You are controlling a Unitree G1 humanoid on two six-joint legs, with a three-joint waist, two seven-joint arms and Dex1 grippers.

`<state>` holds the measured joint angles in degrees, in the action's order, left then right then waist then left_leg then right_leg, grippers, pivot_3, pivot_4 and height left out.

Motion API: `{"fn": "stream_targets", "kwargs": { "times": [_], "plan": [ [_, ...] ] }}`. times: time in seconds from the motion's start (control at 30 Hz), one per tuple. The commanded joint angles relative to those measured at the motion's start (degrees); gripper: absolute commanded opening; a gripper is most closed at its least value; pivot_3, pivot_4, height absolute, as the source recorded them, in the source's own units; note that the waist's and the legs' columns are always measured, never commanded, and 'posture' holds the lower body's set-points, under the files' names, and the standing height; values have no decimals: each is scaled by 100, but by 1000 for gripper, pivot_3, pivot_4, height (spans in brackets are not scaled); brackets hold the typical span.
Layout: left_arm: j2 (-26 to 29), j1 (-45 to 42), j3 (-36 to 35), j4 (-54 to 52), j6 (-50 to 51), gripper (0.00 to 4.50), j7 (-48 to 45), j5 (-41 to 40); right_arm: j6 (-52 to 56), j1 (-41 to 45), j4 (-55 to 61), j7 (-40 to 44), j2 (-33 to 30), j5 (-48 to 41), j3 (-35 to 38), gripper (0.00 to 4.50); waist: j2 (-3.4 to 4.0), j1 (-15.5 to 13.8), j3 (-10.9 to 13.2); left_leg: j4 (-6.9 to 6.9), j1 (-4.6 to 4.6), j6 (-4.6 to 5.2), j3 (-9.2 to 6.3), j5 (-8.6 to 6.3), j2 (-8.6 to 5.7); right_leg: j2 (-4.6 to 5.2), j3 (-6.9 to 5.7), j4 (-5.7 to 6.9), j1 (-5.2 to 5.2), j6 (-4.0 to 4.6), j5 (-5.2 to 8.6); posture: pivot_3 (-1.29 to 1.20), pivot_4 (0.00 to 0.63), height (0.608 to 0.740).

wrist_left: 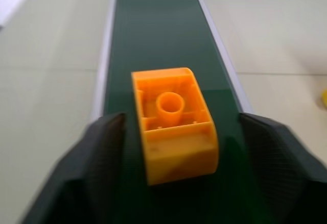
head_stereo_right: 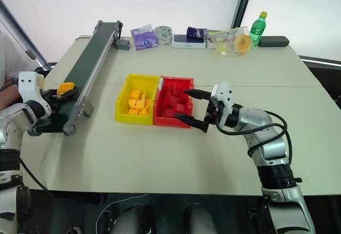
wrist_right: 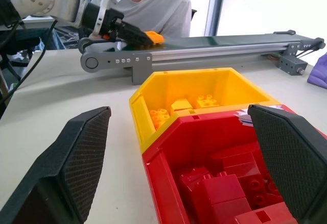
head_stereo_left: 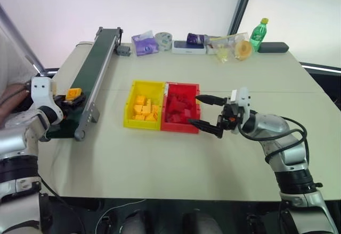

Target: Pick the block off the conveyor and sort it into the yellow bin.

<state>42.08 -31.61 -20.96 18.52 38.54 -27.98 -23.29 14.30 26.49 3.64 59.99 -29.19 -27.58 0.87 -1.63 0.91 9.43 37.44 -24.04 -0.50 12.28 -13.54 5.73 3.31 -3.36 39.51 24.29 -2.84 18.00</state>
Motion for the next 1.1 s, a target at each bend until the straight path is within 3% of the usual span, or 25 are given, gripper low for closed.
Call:
{"fn": "stream_targets", "kwargs": {
  "times": [0.03,0.07,0.27,0.5,0.63,0.77,1.1],
  "plan": [
    [83,-47,-155,-231,152,1590,201,-1,-138,102,40,-50,-39,8,128,4500,0,-7,0,0,0,0,0,0,0,1,0,0,0,0,0,0,150,740],
    [80,-54,-240,-241,238,1292,259,-45,-165,109,24,-67,-27,23,130,4500,0,-7,0,1,0,0,-1,0,0,1,0,0,-1,0,0,0,150,740],
    [182,63,-343,-650,-4,1327,247,-38,-229,131,-48,-105,-10,36,116,4500,0,3,0,2,0,0,-1,0,1,1,0,1,-1,0,0,0,150,740],
    [-29,318,-381,-2045,114,1327,-684,-983,-213,150,-65,-95,-18,-17,114,4500,0,-14,0,3,-1,0,-2,0,0,3,3,1,-3,0,0,0,150,740],
    [-79,255,173,-2360,132,1327,-886,-931,-192,136,-17,-78,-20,-58,121,4500,0,-1,0,2,0,0,-3,0,0,0,4,2,-3,0,0,0,150,740],
    [-524,-101,757,-2356,4,1327,-659,-712,-312,127,-92,-171,-23,70,137,4500,0,-30,0,7,0,0,-3,0,-2,0,4,1,-7,0,0,0,150,740],
    [-1338,-744,1810,-1561,-302,1327,-314,158,-309,-52,81,-376,-96,18,221,4500,0,-9,0,10,-1,1,-6,0,0,-6,5,1,-7,-1,0,0,150,740]
  ]
}}
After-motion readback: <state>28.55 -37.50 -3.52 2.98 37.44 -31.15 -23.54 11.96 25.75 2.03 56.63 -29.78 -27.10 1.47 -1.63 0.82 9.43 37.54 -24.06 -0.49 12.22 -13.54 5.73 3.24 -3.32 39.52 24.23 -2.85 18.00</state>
